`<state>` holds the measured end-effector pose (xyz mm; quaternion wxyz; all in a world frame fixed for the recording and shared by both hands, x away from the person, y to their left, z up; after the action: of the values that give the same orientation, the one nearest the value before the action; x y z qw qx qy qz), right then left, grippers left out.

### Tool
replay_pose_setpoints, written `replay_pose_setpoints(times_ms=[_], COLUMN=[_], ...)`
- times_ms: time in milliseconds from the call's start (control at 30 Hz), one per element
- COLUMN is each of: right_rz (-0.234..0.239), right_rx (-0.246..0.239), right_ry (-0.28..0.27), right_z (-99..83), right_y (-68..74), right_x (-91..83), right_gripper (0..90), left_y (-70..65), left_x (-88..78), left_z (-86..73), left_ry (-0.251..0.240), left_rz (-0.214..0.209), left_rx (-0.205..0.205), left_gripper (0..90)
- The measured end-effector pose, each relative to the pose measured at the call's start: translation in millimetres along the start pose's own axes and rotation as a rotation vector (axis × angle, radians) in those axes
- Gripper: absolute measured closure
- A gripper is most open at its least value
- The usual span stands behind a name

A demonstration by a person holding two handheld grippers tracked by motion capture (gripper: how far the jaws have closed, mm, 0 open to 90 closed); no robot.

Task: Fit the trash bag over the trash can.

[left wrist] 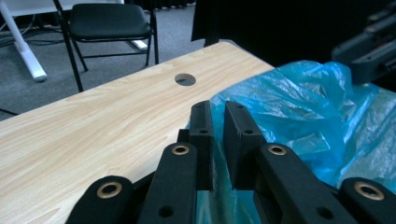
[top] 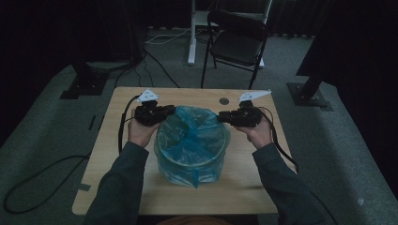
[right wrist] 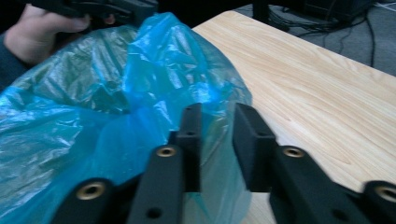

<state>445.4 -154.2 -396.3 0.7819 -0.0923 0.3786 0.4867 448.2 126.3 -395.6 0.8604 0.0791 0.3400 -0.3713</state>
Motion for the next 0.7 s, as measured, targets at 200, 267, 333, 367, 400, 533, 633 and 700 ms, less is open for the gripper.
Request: replay_pose_setpoints(times_ms=[200,267,333,367,400,533,633,700], right_rz=[0.001,-0.006,-0.016,-0.014,-0.012,-0.029,-0.043,-0.051], right_rx=[-0.004,-0.001,0.007,0.011,0.010,0.003,0.005,0.014], right_ry=[-0.006,-0.006,-0.006,-0.001,0.006,0.039,0.068,0.095], right_z=[3.0,3.6,3.8,3.5,3.0,-0.3,-3.8,-6.7], right_y=[1.1,-0.1,-2.1,-3.2,-4.0,-4.7,-6.3,-7.9], right_x=[-0.9,-1.1,-0.7,-0.4,0.5,4.2,7.4,10.3], right_gripper=[85.1,87.4,90.0,90.0,90.0,90.0,90.0,90.0], left_y=[7.1,9.9,12.7,13.8,14.7,19.2,20.5,20.9], left_x=[7.3,10.9,14.6,16.3,18.2,20.1,20.9,20.8], left_z=[-0.5,-1.9,-3.9,-5.2,-6.6,-11.8,-15.0,-16.7], left_ry=[0.017,0.030,0.040,0.045,0.050,0.056,0.058,0.060], left_rz=[0.024,0.025,0.020,0.014,0.011,0.000,-0.004,-0.002], left_rx=[-0.019,-0.025,-0.034,-0.038,-0.042,-0.063,-0.069,-0.071], left_gripper=[88.2,89.5,89.6,89.7,89.7,89.7,89.7,89.7])
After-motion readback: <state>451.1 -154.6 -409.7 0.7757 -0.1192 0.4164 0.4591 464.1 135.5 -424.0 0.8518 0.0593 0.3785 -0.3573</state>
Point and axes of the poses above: each handheld gripper's, and its own axes: x roughly forward along the jaws, z roughly out of its top, y roughly to its left, the point moved 5 cm from there along x, roughly forward along the jaws, and after that the axes turned 13 degrees about y, right-handed, at the moved point
